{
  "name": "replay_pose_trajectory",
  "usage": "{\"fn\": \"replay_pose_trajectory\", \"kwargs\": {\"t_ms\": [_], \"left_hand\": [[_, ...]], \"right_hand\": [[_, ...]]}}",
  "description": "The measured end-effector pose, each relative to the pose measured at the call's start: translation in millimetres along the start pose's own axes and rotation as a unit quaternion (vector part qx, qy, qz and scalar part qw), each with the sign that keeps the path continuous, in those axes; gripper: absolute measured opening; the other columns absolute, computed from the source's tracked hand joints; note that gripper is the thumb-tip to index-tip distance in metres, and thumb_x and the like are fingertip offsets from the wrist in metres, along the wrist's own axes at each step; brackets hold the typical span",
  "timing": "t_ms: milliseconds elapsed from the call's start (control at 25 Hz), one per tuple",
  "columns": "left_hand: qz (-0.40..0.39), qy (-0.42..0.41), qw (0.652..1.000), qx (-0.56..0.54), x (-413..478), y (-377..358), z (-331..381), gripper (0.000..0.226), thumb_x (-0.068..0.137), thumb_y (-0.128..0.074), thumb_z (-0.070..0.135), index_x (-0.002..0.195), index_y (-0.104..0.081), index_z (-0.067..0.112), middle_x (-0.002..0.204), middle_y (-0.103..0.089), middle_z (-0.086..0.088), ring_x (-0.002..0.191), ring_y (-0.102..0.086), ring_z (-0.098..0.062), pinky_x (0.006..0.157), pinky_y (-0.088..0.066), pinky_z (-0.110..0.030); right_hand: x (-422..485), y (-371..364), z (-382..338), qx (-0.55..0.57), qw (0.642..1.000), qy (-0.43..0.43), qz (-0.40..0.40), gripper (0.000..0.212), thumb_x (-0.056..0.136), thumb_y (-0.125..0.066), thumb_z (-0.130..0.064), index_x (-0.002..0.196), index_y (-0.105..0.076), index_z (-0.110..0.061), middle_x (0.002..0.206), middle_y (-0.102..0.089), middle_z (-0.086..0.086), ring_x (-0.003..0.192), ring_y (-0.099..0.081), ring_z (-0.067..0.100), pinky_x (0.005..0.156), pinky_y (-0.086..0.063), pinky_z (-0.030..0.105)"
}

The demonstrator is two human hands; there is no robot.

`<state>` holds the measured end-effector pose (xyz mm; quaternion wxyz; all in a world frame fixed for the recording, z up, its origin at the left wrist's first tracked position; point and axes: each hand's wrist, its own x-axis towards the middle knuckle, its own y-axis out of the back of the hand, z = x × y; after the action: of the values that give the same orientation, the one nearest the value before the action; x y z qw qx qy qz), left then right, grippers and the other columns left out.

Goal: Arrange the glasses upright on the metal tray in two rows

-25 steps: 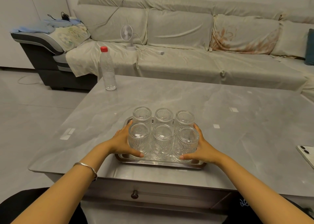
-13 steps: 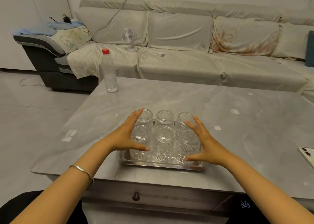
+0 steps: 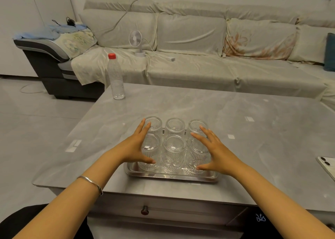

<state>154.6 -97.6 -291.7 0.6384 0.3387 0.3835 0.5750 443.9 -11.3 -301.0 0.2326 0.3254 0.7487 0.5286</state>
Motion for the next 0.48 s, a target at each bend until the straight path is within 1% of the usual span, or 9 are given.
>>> {"fn": "replay_pose_trajectory", "kwargs": {"t_ms": [240,480], "left_hand": [[-0.001,0.005,1.0,0.005,1.0,0.8,1.4,0.13,0.063,-0.081,0.046,0.148,0.015,0.025,0.155,0.031,0.007,0.147,-0.017,-0.022,0.112,-0.029,-0.031],[0.004,0.006,1.0,0.013,0.4,1.4,2.6,0.13,0.063,-0.08,0.047,0.148,0.015,0.024,0.156,0.029,0.005,0.146,-0.018,-0.022,0.112,-0.029,-0.031]], "right_hand": [[-0.2,-0.8,1.6,-0.008,1.0,0.0,0.001,0.108,0.066,-0.08,-0.046,0.145,-0.007,-0.049,0.162,0.009,-0.01,0.15,0.004,0.021,0.117,-0.021,0.043],[-1.4,3.5,0.1,-0.028,1.0,0.001,-0.003,0.109,0.066,-0.079,-0.049,0.138,0.003,-0.055,0.162,0.011,-0.009,0.15,0.005,0.022,0.119,-0.016,0.042]]}}
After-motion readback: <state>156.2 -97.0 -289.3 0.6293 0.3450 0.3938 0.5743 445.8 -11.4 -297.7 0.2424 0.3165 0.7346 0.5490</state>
